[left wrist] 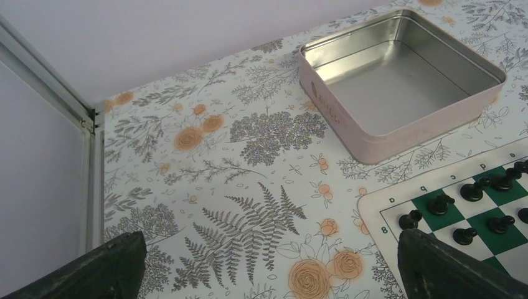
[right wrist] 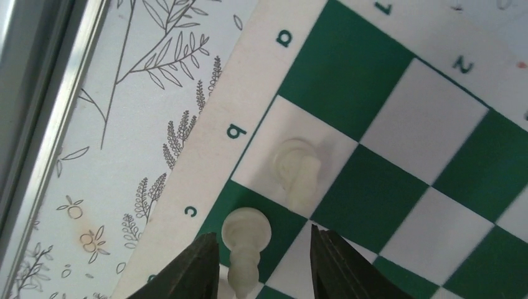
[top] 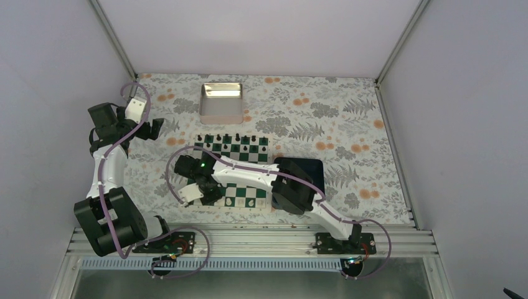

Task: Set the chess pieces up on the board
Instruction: Place the chess piece on the chessboard, then pick up the chess piece from the storage box.

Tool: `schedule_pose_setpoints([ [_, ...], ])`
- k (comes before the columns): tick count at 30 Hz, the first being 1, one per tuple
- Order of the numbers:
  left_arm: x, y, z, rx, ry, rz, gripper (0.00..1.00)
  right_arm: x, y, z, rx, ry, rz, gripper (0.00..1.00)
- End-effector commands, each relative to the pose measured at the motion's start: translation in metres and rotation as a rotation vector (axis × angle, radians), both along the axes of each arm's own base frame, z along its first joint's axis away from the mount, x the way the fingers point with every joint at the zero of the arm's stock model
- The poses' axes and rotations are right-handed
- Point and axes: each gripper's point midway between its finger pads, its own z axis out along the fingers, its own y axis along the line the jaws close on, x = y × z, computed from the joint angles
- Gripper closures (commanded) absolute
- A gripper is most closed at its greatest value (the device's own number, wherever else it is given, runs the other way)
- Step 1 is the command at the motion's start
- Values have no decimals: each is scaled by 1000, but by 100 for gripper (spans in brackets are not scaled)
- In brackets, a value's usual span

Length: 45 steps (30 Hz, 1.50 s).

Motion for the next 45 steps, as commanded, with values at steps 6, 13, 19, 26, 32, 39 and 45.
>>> schedule_pose_setpoints([
  [6, -1, -5, 7, -8, -28, -19, 0, 18, -5, 116, 185, -102, -70, 58],
  [13, -1, -4, 6, -6, -26, -13, 0, 70, -82, 161, 187, -156, -279, 57],
  [19, 0, -3, 7, -4, -28, -8, 0, 128, -186, 134, 118, -133, -531, 57],
  [26, 1, -1, 6, -3, -25, 1, 0, 132, -246, 90, 59, -80, -664, 57],
  [32, 0, 0, 7, 2, -23, 8, 0, 127, -270, 64, 12, -25, -710, 59],
  [39, 0, 1, 5, 2, -16, 12, 0, 110, -269, 47, 4, 73, -700, 60],
  [45, 1, 1, 6, 2, -16, 12, 0, 97, -267, 36, -2, 138, -688, 62],
])
